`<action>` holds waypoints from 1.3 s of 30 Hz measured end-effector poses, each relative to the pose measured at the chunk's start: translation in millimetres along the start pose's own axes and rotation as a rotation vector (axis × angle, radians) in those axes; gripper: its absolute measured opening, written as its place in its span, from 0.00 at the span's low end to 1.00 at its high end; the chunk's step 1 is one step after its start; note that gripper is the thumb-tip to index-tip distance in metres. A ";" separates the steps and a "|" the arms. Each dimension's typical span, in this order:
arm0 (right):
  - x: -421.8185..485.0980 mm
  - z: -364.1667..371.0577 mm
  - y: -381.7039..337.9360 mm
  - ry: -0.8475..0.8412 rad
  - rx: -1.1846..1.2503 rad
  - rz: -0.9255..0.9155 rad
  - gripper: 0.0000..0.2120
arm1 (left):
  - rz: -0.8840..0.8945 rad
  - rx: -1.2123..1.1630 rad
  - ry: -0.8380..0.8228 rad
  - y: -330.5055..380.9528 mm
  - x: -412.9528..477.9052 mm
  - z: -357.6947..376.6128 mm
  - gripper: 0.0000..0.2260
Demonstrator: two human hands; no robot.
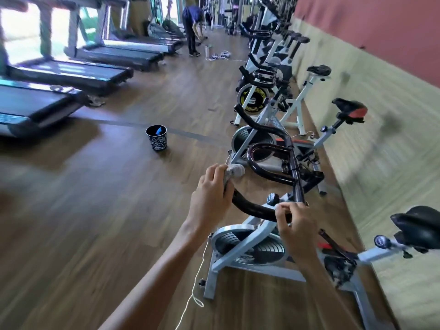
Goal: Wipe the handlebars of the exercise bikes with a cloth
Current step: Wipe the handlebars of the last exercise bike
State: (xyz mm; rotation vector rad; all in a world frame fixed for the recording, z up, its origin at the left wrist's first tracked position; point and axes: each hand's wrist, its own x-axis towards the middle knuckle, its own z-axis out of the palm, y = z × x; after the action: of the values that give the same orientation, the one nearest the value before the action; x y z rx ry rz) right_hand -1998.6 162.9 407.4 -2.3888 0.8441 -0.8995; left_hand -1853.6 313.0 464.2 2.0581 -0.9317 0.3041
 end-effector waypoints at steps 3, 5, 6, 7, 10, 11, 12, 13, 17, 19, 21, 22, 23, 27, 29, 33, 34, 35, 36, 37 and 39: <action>1.5 10.3 8.8 -0.090 -0.082 -0.019 0.27 | -0.008 0.050 0.031 0.9 -1.0 15.3 0.14; 3.5 12.8 14.9 -0.121 -0.123 -0.063 0.28 | -0.123 -0.003 0.048 2.8 9.2 15.5 0.11; 4.8 12.0 17.9 -0.136 -0.126 -0.077 0.28 | -0.180 -0.024 0.057 2.5 12.1 16.5 0.10; 6.1 10.8 21.1 -0.146 -0.123 -0.091 0.29 | -0.188 -0.041 0.085 2.3 11.1 19.6 0.09; 7.7 9.4 25.4 -0.145 -0.117 -0.125 0.31 | -0.009 0.019 0.177 -0.6 -8.8 38.5 0.13; 6.7 10.0 25.3 -0.140 -0.115 -0.127 0.30 | 0.053 0.029 0.193 -7.6 -10.4 41.9 0.13; 5.0 10.8 25.2 -0.135 -0.109 -0.125 0.28 | 0.089 0.024 0.197 -12.7 -7.2 41.1 0.12; 2.9 12.0 25.9 -0.134 -0.104 -0.125 0.27 | 0.079 0.006 0.192 -15.4 -1.8 39.1 0.08; -6.5 19.1 28.3 -0.120 -0.132 -0.137 0.30 | -0.266 -0.225 0.170 -4.2 18.0 26.5 0.15; -8.4 22.5 25.5 -0.095 -0.132 -0.112 0.31 | -0.176 -0.162 0.207 1.1 8.8 30.4 0.11; -9.6 23.8 23.0 -0.077 -0.118 -0.097 0.31 | 0.004 -0.098 0.203 -7.5 1.9 33.1 0.10; -10.4 24.4 23.7 -0.065 -0.126 -0.107 0.31 | 0.034 -0.097 0.187 -13.3 5.2 32.3 0.10; -11.2 25.1 25.2 -0.054 -0.145 -0.124 0.30 | 0.011 -0.121 0.168 -17.2 9.5 30.9 0.10; -11.0 28.8 29.8 -0.024 -0.171 -0.142 0.27 | -0.238 -0.243 0.180 -4.9 14.8 27.8 0.07; -12.5 31.7 29.0 -0.004 -0.178 -0.134 0.28 | -0.058 -0.136 0.115 -12.9 8.3 24.2 0.09; -14.0 32.7 32.8 0.015 -0.202 -0.187 0.29 | 0.004 -0.074 -0.028 -20.0 17.5 12.0 0.05; -14.0 32.9 32.9 0.014 -0.212 -0.195 0.29 | -0.071 -0.123 -0.016 -13.9 20.1 12.0 0.07; -14.1 33.0 32.3 0.015 -0.220 -0.191 0.30 | -0.149 -0.173 -0.021 -10.3 22.1 13.1 0.09; -13.4 32.5 30.6 0.016 -0.227 -0.178 0.30 | -0.202 -0.188 -0.047 -8.7 23.8 13.7 0.09; -12.6 31.7 28.6 0.010 -0.235 -0.162 0.30 | -0.192 -0.154 -0.077 -10.0 24.6 13.3 0.07; -12.6 29.3 25.3 -0.021 -0.249 -0.140 0.31 | -0.060 -0.013 -0.106 -12.9 25.0 3.5 0.07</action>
State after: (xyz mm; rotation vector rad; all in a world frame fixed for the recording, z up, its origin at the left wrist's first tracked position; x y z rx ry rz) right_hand -1995.4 159.0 367.0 -2.6962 0.8312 -0.8633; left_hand -1827.5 302.5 467.0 2.1025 -0.9301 0.1576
